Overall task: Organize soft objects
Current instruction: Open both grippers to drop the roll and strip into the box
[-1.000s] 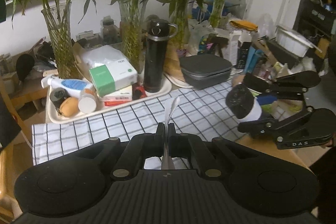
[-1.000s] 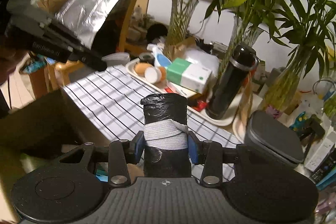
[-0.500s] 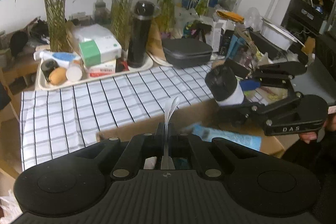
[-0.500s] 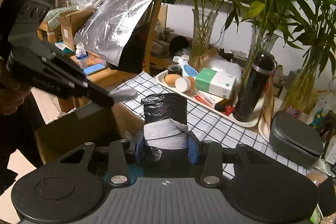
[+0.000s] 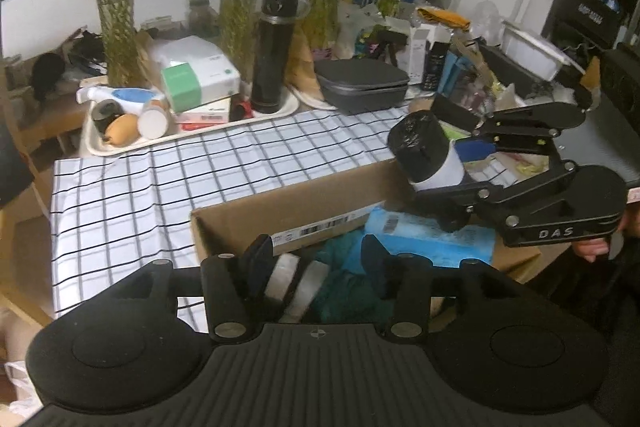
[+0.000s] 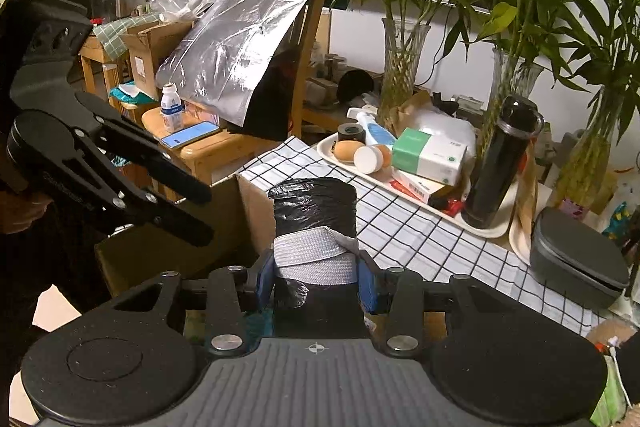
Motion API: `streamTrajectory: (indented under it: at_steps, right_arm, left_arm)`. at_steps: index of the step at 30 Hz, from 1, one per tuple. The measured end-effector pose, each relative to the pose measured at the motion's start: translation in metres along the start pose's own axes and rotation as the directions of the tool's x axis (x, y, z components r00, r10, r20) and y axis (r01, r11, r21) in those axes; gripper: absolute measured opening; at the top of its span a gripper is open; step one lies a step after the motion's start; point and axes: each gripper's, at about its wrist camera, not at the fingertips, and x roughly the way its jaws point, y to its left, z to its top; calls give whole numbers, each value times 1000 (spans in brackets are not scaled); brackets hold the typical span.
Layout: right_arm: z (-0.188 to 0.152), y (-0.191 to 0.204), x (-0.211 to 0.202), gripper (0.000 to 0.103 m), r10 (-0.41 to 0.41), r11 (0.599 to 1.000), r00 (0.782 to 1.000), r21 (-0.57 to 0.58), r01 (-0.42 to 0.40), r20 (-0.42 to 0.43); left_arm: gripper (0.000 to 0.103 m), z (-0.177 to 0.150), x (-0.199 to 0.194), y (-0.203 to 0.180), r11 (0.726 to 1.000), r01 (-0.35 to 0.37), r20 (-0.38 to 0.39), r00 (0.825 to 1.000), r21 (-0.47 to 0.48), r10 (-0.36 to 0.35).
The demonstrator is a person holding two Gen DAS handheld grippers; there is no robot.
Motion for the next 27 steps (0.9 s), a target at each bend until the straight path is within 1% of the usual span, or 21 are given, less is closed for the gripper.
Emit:
streamTrajectory:
  at_steps: [4,6,16,21,24,26,27]
  right_arm:
    - [-1,2,1,45,3,1000,1000,1,-3,-7]
    - [-2,3,1,45,3,1000,1000,4,-3,-12]
    - [2,9,6,45,23,1000,1000,16,-22,-16]
    - [7,18,11,45,69,997,997,28,-68,-20]
    - [7,25,19,46,113,993,992,29,-112,-53]
    - [5,32,24,52,107,994,992,0,-107,-71]
    - [5,35,24,64,95,995,993,-13,-97,-76]
  left_arm:
    - [48,-4,0,-1,999,-52,-21,998,7,53]
    - [48,-6,1,-1,998,-66,-29,997,6,66]
    - [48,-11,-6,3,995,-101,-34,994,-14,101]
    - [48,-13,-14,6,992,-121,-22,993,-33,120]
    - [48,-16,-18,9,991,-128,-25,992,-49,126]
    - [48,-18,-22,10,989,-133,-27,991,-58,131]
    - [49,-19,-23,10,989,-134,-27,991,-61,133]
